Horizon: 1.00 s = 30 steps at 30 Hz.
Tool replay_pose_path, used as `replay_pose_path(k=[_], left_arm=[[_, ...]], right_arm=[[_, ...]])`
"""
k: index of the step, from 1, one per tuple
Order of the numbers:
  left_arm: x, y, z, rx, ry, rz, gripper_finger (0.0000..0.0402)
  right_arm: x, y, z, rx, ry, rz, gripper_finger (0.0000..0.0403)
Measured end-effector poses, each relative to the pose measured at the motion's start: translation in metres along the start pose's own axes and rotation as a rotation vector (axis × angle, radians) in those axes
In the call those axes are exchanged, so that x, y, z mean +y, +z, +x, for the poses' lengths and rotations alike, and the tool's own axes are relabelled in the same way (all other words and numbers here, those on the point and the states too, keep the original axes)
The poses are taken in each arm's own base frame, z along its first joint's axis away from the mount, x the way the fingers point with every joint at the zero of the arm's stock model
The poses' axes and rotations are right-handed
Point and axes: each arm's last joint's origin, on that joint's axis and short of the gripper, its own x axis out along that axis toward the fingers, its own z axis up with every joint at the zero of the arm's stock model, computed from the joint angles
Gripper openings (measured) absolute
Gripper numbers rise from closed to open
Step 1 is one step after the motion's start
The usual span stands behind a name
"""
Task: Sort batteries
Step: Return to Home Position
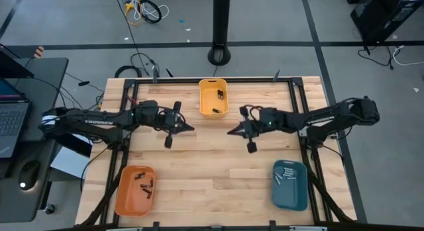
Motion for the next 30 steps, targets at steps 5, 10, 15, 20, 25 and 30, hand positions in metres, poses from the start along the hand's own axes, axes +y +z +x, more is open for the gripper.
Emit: replay_pose_path(k=[5, 10, 15, 20, 25, 30], left_arm=[[0.011, 0.0, -0.003, -0.011, 0.053, 0.004, 0.0005], [0.015, -0.01, -0.01, -0.086, 0.122, 0.018, 0.0005], [0.015, -0.026, -0.022, -0.137, 0.201, 0.0, 0.0005], [0.013, -0.03, -0.036, -0.144, 0.236, -0.024, 0.0006], [0.01, -0.029, -0.051, -0.108, 0.252, -0.04, 0.0006], [0.005, -0.023, -0.064, -0.115, 0.264, -0.035, 0.0006]], right_arm=[[-0.014, -0.011, -0.008, 0.013, -0.117, 0.032, 0.0007], [-0.008, -0.012, -0.023, -0.026, -0.184, 0.021, 0.0007], [0.003, -0.025, -0.049, -0.098, -0.213, 0.057, 0.0007], [0.011, -0.038, -0.073, -0.151, -0.225, 0.096, 0.0007], [0.016, -0.044, -0.092, -0.212, -0.239, 0.09, 0.0007], [0.018, -0.053, -0.103, -0.17, -0.309, 0.113, 0.0007]])
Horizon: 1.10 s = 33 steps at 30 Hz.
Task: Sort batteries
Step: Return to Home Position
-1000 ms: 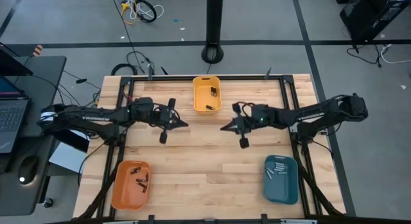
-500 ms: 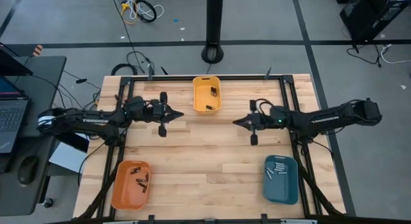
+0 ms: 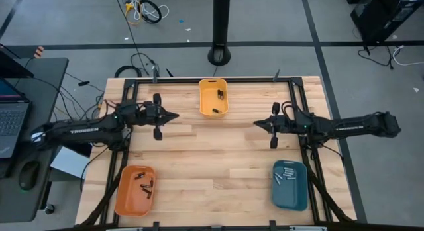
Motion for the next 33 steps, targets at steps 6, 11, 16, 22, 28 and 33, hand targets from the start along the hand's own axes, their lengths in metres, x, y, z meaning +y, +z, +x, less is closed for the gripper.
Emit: replay_pose_path(k=[6, 11, 16, 22, 28, 33], left_arm=[[-0.003, -0.004, -0.011, -0.037, 0.062, 0.003, 0.0006], [-0.01, -0.023, -0.02, -0.133, 0.081, -0.02, 0.0006], [-0.015, -0.033, -0.028, -0.141, 0.089, -0.057, 0.0006], [-0.024, -0.036, -0.039, -0.091, 0.067, -0.075, 0.0006], [-0.029, -0.033, -0.054, -0.119, 0.105, -0.07, 0.0006], [-0.034, -0.049, -0.061, -0.087, 0.113, -0.077, 0.0006]], right_arm=[[0.001, 0.003, -0.007, -0.026, 0.0, -0.01, 0.0007], [0.003, 0.002, -0.008, -0.01, 0.018, -0.018, 0.0007], [0.005, 0.0, -0.01, 0.011, 0.035, -0.014, 0.0007], [0.006, 0.001, -0.023, 0.012, 0.027, 0.011, 0.0007], [0.005, 0.003, -0.037, -0.027, 0.043, 0.016, 0.0007], [0.007, -0.01, -0.043, -0.083, 0.093, 0.017, 0.0007]])
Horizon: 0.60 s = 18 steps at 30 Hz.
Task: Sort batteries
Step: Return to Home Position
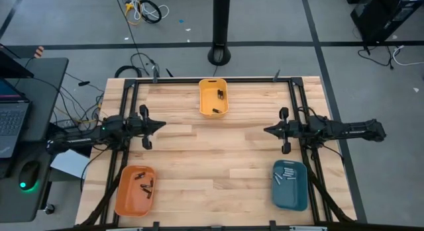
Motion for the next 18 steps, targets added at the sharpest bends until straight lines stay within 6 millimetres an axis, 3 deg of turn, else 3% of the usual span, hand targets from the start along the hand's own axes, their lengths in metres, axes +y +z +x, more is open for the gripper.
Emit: replay_pose_path(k=[4, 8, 11, 18], left_arm=[[0.0, -0.006, -0.001, 0.056, 0.015, -0.019, 0.0006], [-0.001, -0.006, -0.002, 0.068, -0.038, -0.023, 0.0006], [-0.001, -0.005, -0.002, 0.086, -0.039, -0.004, 0.0006], [0.0, -0.005, -0.001, 0.047, -0.011, 0.033, 0.0006]], right_arm=[[0.001, -0.016, -0.005, -0.03, 0.003, 0.031, 0.0007], [0.002, -0.01, -0.008, -0.019, 0.038, 0.025, 0.0007], [0.0, -0.01, -0.01, 0.025, -0.031, 0.026, 0.0007], [-0.001, -0.017, -0.005, -0.049, 0.042, 0.005, 0.0007]])
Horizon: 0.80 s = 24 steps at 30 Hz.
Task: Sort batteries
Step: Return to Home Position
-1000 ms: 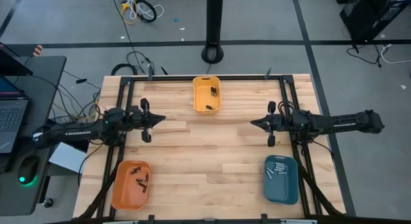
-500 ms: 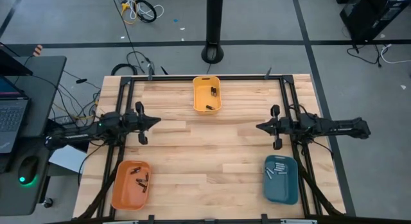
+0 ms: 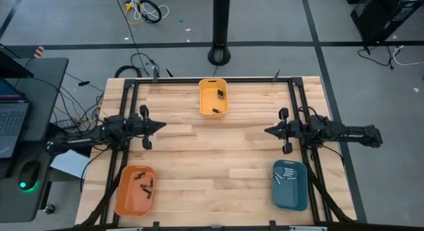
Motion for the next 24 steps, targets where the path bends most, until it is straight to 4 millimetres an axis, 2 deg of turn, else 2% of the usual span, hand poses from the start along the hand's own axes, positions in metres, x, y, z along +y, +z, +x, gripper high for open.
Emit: replay_pose_path(k=[7, 13, 17, 24], left_arm=[[0.004, -0.002, 0.0, 0.022, 0.034, 0.004, 0.0006], [0.007, -0.002, 0.0, 0.022, 0.073, -0.019, 0.0006], [0.008, 0.001, 0.0, -0.012, 0.078, -0.022, 0.0006], [0.008, 0.003, 0.0, -0.027, 0.095, 0.0, 0.0006]], right_arm=[[-0.008, 0.004, -0.004, 0.086, 0.012, 0.034, 0.0007], [-0.017, 0.0, -0.002, -0.008, -0.089, -0.016, 0.0007], [-0.023, -0.003, -0.003, 0.027, -0.217, -0.003, 0.0007], [-0.026, -0.004, -0.003, 0.044, -0.278, -0.029, 0.001]])
